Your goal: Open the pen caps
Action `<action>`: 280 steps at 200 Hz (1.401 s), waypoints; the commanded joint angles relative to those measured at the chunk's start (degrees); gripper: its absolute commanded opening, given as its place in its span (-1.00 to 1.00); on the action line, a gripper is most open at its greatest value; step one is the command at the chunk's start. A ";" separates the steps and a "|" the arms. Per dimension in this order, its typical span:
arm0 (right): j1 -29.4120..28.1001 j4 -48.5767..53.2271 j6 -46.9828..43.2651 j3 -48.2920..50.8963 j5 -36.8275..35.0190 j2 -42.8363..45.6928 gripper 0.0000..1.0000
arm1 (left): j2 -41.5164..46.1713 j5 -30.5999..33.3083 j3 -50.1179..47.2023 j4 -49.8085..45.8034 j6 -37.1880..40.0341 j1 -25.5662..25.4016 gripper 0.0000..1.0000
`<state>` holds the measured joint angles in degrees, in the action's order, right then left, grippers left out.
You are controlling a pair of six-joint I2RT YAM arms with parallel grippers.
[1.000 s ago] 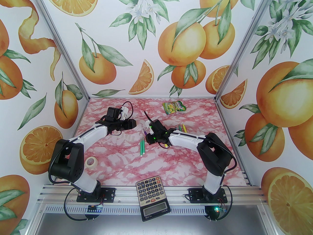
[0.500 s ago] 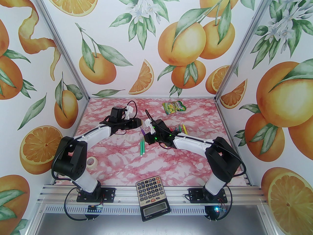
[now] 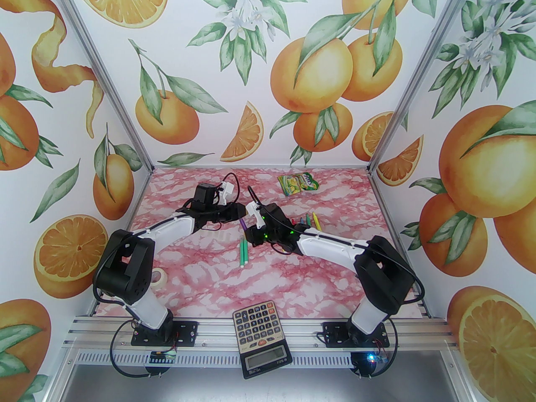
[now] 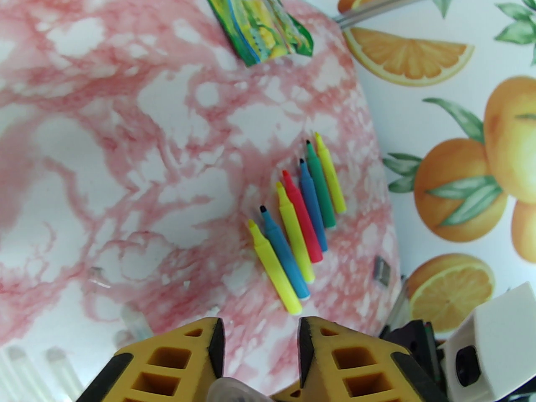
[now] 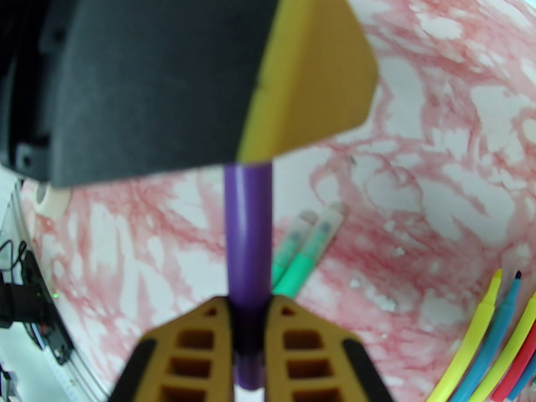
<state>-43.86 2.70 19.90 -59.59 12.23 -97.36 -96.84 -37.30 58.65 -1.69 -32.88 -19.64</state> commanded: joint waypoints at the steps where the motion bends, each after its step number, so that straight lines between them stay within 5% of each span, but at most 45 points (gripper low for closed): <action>1: -0.41 -2.19 -0.92 0.87 -1.14 1.91 -0.75 | -0.30 -1.59 1.88 1.52 0.50 -0.41 -0.59; 30: -0.39 -2.34 -0.92 1.06 -1.77 2.09 -0.72 | -0.28 -2.07 2.22 1.43 0.29 -0.40 -0.80; 72: -0.37 -2.34 -0.74 0.86 -1.42 1.18 -0.29 | -0.24 -3.49 2.34 2.25 -0.52 -0.40 -0.91; 113: -0.36 -3.61 -0.45 0.62 -1.24 0.03 -0.27 | -0.11 -6.67 2.52 3.14 -1.24 -0.53 -0.94; 280: -0.37 -1.56 -3.13 6.92 -0.36 4.26 -0.91 | 1.77 -5.45 2.28 4.14 -3.71 2.96 -1.00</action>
<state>-44.01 -2.02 19.16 -56.42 11.42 -95.61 -96.84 -44.60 59.35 0.40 -35.31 -19.55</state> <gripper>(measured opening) 0.178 0.166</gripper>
